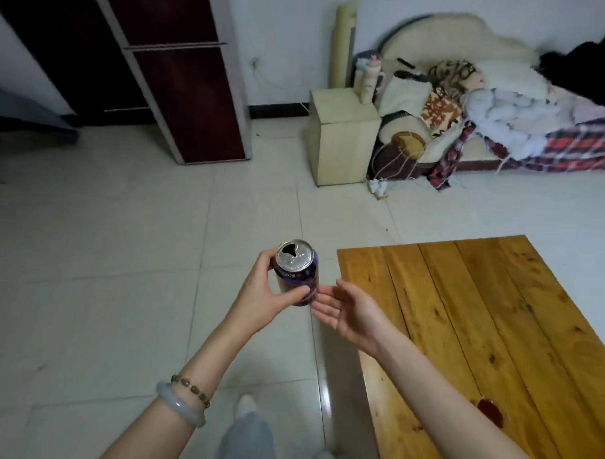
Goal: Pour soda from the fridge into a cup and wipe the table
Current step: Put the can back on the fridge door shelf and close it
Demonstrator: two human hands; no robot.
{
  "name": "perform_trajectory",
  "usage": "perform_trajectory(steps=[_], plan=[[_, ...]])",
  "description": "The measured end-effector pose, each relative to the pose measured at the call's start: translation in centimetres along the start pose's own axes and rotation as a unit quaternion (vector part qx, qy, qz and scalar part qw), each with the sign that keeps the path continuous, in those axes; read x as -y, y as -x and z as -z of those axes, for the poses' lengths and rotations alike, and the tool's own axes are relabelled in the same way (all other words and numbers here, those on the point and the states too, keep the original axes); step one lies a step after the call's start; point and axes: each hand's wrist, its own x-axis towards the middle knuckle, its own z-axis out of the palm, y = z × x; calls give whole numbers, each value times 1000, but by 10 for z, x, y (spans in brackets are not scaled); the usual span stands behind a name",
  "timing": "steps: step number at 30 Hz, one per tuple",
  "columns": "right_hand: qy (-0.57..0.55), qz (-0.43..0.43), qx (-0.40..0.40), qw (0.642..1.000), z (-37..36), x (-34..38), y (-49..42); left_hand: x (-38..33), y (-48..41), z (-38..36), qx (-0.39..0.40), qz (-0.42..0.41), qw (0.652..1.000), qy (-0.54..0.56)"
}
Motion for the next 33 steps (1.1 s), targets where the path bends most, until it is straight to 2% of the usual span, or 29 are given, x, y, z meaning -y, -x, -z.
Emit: perform_trajectory(steps=[7, 12, 21, 33], plan=[[98, -44, 65, 992, -115, -14, -46, 21, 12, 119, -107, 24, 993, 32], [157, -63, 102, 980, -208, -36, -82, 45, 12, 214, -154, 26, 987, 32], [193, -59, 141, 969, -348, -51, -146, 74, -19, 364, -171, 18, 985, 14], [246, -54, 124, 960, -470, -16, -251, 118, -118, 478, -185, 8, 982, 33]])
